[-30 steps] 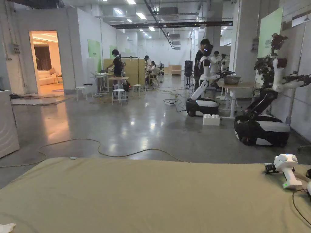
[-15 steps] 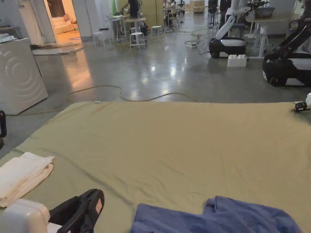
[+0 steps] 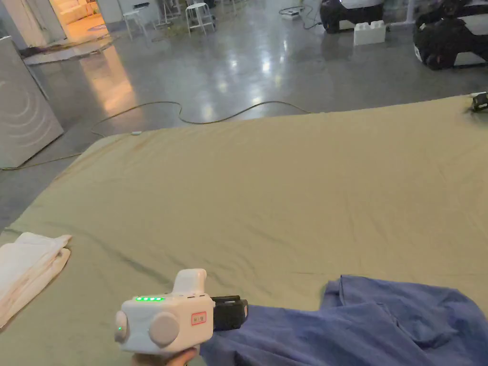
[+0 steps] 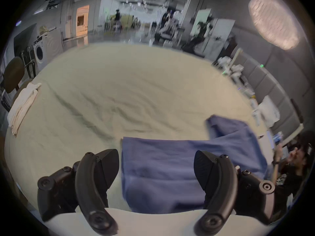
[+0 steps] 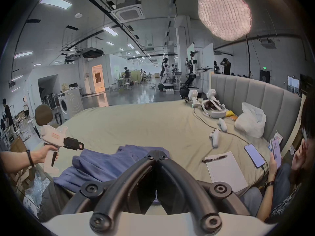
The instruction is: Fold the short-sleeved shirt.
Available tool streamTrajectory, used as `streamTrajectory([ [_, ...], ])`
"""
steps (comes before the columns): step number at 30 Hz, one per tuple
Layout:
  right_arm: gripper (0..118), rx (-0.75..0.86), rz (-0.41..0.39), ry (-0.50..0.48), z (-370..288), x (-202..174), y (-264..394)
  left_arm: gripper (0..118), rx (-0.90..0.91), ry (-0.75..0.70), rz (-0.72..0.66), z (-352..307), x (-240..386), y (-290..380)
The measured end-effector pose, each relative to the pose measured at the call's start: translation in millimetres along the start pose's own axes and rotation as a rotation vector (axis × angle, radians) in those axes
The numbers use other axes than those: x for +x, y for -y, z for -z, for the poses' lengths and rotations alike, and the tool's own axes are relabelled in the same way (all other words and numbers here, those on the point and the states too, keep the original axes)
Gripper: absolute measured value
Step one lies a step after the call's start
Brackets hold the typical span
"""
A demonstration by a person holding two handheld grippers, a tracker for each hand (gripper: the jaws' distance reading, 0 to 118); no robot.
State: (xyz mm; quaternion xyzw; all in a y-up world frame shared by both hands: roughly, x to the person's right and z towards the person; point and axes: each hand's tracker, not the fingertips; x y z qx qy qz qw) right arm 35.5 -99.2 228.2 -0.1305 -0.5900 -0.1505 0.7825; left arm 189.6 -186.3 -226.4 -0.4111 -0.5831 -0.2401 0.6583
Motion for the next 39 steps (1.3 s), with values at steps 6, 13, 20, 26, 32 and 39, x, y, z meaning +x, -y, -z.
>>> streamTrajectory([
  [6,0,-0.089,0.018,0.066,9,21,15,69,-0.103,-0.09,-0.073,65,-14,-14],
  [13,0,-0.146,0.033,0.08,28,33,23,21,-0.122,-0.174,0.16,69,23,6],
  [20,36,-0.246,-0.013,-0.033,148,38,-12,13,-0.159,-0.211,0.226,93,37,8],
  [26,65,-0.558,0.005,-0.057,335,45,4,13,-0.192,-0.198,0.221,93,33,1],
  [32,70,-0.659,-0.052,0.011,381,38,39,13,-0.192,-0.175,0.216,90,26,3],
  [39,2,-0.655,-0.186,-0.007,357,13,33,12,-0.18,-0.16,0.186,80,23,-1],
])
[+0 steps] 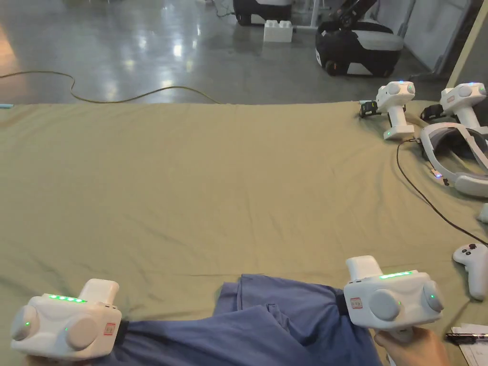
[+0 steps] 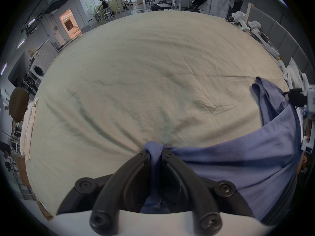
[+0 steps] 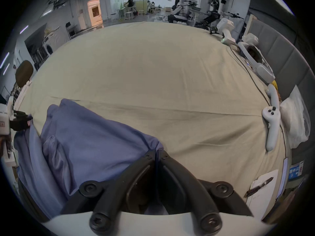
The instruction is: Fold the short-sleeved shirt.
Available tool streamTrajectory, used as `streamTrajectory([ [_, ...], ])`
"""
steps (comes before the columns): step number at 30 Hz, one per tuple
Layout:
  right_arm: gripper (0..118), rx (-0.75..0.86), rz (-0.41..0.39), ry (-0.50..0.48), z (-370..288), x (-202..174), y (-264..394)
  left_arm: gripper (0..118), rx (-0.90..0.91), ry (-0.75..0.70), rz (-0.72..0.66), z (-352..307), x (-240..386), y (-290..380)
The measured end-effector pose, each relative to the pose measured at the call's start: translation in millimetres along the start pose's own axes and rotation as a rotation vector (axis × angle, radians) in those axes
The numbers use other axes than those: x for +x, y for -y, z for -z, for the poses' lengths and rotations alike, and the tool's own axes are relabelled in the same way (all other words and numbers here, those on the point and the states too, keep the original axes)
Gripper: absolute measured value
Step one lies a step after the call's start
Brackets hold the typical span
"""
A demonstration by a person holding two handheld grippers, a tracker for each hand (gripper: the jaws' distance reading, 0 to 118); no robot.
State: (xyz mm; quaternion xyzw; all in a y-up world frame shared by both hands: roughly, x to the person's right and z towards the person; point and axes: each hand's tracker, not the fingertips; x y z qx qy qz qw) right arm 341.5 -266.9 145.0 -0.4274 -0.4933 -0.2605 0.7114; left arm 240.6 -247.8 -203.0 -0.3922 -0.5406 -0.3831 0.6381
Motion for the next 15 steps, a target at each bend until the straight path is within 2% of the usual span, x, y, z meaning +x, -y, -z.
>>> streamTrajectory([
  [2,2,0.047,0.053,-0.03,-21,5,1,8,0.094,0.047,-0.046,-31,-11,5],
  [4,2,0.151,0.088,-0.068,-59,12,6,8,0.249,0.13,-0.104,-86,-27,23],
  [8,2,0.326,0.15,-0.125,-143,29,13,8,0.447,0.244,-0.159,-197,-57,61],
  [15,2,0.598,0.159,-0.095,-269,45,11,8,0.754,0.243,-0.194,-352,-88,99],
])
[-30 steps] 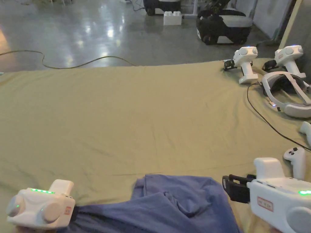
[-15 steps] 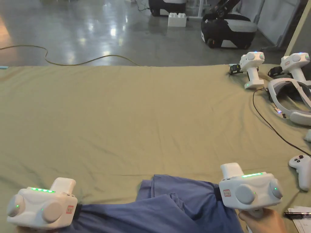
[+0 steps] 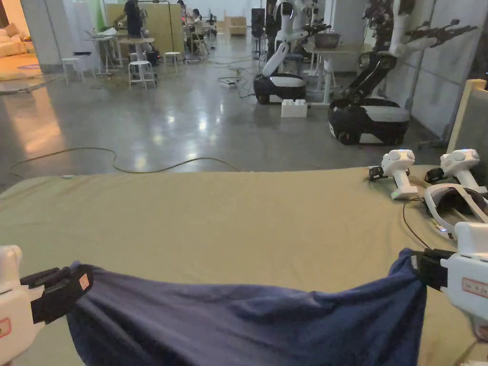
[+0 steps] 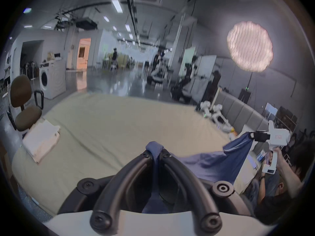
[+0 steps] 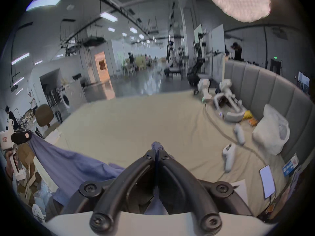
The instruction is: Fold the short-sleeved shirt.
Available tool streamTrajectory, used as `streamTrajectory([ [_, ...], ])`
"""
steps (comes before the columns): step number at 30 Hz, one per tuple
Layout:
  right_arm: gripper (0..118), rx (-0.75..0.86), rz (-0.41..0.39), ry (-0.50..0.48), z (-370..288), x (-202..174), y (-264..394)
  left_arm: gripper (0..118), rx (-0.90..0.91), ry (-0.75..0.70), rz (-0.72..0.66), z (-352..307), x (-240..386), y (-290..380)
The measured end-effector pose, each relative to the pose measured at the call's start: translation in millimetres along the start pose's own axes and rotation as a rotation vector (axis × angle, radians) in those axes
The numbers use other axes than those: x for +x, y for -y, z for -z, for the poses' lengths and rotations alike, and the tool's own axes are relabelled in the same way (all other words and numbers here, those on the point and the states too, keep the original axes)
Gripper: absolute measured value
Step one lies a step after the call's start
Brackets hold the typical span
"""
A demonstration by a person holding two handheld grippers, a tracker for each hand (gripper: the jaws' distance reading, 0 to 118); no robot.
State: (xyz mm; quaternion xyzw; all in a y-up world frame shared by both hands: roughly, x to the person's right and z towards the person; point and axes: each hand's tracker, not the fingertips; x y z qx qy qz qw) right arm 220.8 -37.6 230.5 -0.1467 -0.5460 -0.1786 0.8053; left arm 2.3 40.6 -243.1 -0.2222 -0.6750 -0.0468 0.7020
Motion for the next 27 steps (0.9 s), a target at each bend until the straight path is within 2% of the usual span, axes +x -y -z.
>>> streamTrajectory([
  [6,2,0.174,-0.017,0.012,-52,-18,-63,8,0.165,-0.053,0.07,-56,16,-55],
  [9,2,0.248,-0.036,0.047,-63,-30,-95,8,0.226,-0.078,0.082,-66,18,-81],
  [13,2,0.3,-0.047,0.044,-67,-47,-136,8,0.273,-0.098,0.102,-67,20,-114],
  [19,2,0.385,-0.08,0.094,-57,-65,-192,8,0.326,-0.15,0.121,-44,12,-149],
  [24,2,0.434,-0.076,0.126,-35,-73,-234,8,0.362,-0.188,0.089,-6,1,-173],
  [27,2,0.444,-0.114,0.166,-13,-77,-258,8,0.335,-0.218,0.093,28,-2,-193],
])
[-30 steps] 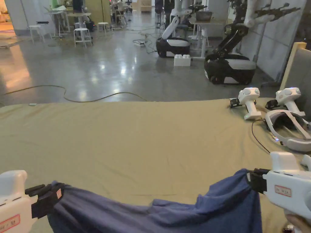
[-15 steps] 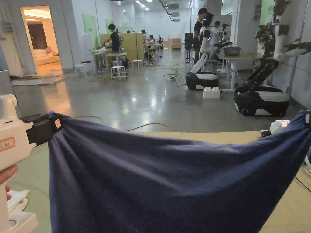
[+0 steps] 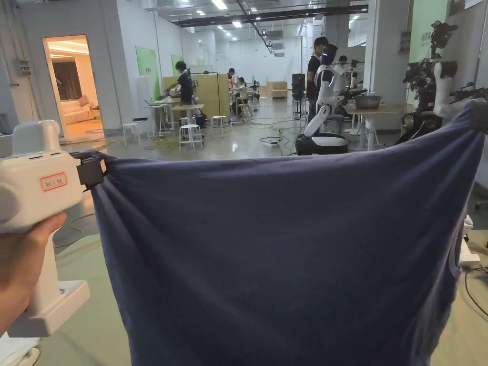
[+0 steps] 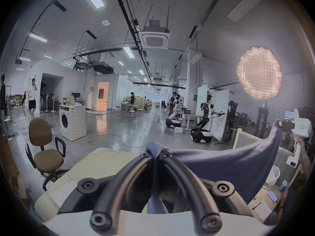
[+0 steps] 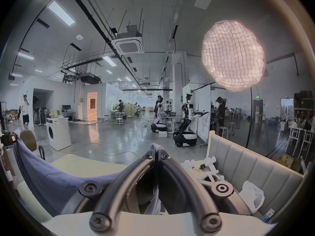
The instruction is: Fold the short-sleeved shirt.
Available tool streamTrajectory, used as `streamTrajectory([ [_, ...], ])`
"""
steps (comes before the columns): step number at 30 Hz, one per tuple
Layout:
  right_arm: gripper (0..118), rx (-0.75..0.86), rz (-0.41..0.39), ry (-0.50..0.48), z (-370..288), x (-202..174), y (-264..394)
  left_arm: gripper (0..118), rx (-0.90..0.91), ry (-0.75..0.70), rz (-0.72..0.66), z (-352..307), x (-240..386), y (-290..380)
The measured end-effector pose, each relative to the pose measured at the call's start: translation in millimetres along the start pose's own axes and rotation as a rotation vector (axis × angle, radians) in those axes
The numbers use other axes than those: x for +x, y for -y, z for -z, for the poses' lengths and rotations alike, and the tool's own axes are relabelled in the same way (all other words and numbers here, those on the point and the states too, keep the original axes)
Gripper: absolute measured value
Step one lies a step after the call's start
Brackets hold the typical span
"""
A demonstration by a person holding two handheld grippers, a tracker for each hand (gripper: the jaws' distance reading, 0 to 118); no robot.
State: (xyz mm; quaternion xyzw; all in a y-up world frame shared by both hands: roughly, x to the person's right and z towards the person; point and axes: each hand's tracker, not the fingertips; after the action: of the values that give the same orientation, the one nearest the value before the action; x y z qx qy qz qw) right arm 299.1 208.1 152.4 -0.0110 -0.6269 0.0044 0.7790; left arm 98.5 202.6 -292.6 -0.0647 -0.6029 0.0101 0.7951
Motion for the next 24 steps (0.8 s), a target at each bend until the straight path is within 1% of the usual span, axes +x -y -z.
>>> streamTrajectory([
  [1,2,0.003,-0.013,0.017,10,-3,-3,8,-0.01,-0.008,0.006,14,2,-2],
  [3,2,-0.002,-0.034,0.036,30,-7,-8,8,-0.021,0.0,-0.025,36,1,-9],
  [6,2,0.032,-0.1,0.117,60,-15,-12,8,-0.044,-0.014,0.024,75,9,-8],
  [8,2,0.034,-0.116,0.121,82,-17,-13,8,-0.05,-0.017,0.024,98,11,-8],
  [9,2,0.042,-0.12,0.126,92,-19,-13,8,-0.056,-0.02,0.003,109,9,-10],
  [12,2,0.039,-0.114,0.124,116,-22,-17,8,-0.056,-0.033,-0.02,139,8,-13],
  [14,2,0.033,-0.112,0.142,132,-25,-21,8,-0.057,-0.036,-0.026,153,8,-18],
  [17,2,0.02,-0.098,0.17,151,-26,-24,8,-0.049,-0.045,0.008,171,13,-22],
  [18,2,0.01,-0.082,0.169,157,-26,-26,8,-0.054,-0.05,0.008,177,14,-25],
  [19,2,0.011,-0.039,0.16,161,-26,-26,8,-0.056,-0.05,0.001,181,14,-26],
  [22,2,0.001,-0.008,0.13,172,-26,-18,8,-0.065,-0.05,-0.024,189,11,-20],
  [24,2,-0.061,-0.04,0.125,179,-27,0,8,-0.097,-0.058,-0.016,198,9,-3],
])
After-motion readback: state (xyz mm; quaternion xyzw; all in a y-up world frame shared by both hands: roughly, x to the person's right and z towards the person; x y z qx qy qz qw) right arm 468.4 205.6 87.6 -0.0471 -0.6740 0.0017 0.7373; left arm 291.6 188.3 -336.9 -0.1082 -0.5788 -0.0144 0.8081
